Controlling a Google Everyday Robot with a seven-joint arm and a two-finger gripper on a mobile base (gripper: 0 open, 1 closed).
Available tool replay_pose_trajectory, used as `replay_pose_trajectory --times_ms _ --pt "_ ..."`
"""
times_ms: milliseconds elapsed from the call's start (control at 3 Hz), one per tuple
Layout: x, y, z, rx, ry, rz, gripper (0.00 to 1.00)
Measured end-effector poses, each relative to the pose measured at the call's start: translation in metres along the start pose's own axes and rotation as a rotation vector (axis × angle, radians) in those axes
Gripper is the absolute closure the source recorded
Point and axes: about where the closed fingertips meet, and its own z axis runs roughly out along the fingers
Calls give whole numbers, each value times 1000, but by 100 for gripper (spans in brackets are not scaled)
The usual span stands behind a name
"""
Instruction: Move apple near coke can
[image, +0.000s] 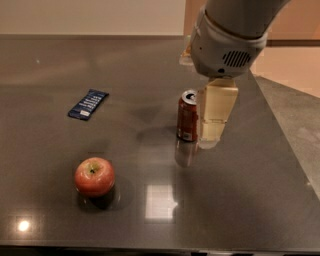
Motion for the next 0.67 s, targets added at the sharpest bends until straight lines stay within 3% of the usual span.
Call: replay_pose_trajectory --times_ms 667 --pt "-66 -11 44 -151 -112 -159 0"
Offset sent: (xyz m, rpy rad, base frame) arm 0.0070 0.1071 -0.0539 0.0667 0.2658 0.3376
